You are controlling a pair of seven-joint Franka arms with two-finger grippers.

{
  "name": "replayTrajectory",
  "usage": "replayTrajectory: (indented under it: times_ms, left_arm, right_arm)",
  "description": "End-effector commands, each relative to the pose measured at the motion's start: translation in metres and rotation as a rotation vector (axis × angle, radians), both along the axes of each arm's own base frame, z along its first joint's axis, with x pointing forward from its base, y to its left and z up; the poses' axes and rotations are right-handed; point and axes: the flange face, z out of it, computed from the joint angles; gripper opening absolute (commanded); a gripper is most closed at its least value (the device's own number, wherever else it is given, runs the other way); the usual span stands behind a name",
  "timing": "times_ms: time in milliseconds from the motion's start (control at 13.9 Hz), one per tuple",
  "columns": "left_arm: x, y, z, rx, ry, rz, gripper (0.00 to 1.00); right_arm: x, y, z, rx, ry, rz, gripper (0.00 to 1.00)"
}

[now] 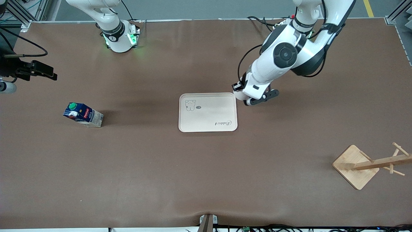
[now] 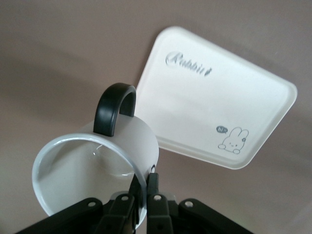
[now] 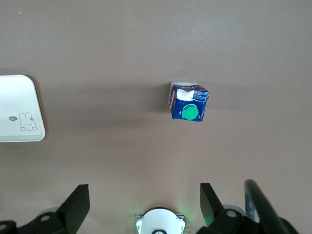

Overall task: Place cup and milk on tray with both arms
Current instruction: 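Carry the mug over the tray and lower it with the left gripper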

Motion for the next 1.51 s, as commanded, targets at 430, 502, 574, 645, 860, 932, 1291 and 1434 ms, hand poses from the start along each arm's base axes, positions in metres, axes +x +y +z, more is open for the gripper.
replayTrajectory:
  times_ms: [430,502,574,645,860,932,1291,1434]
  left_arm:
    - [0.017,-0.089,-0.08,0.167,-0.02,0.06,0.0]
    - [0.013,-0.092,-0.09,0.187,-0.022,0.053,0.0]
    - [0.011,-0.093,-0.098,0.206,-0.025,0.049,0.0]
    - [0.008,-0.097,-0.103,0.216,-0.027,0.042,0.0]
    - [0.001,-0.104,-0.125,0.255,-0.028,0.027,0.0]
    - [-0.001,-0.107,-0.125,0.257,-0.032,0.022,0.0]
    - [0.002,-0.107,-0.141,0.26,-0.024,0.019,0.0]
    - [0.002,-0.107,-0.145,0.265,-0.024,0.016,0.33]
  right_arm:
    - [0.01,0.01,-0.013,0.013,0.032,0.033,1.0]
    - [0.013,0.008,-0.018,0.012,0.042,0.034,1.0]
    - [0.015,0.011,-0.024,0.011,0.056,0.039,1.0]
    - [0.015,0.012,-0.025,0.005,0.059,0.042,1.0]
    - [0.014,0.015,-0.029,0.002,0.075,0.046,1.0]
    - [0.014,0.022,-0.029,0.001,0.076,0.06,1.0]
    - [0.01,0.033,-0.043,-0.013,0.122,0.048,1.0]
    - [0.009,0.037,-0.047,-0.023,0.134,0.02,1.0]
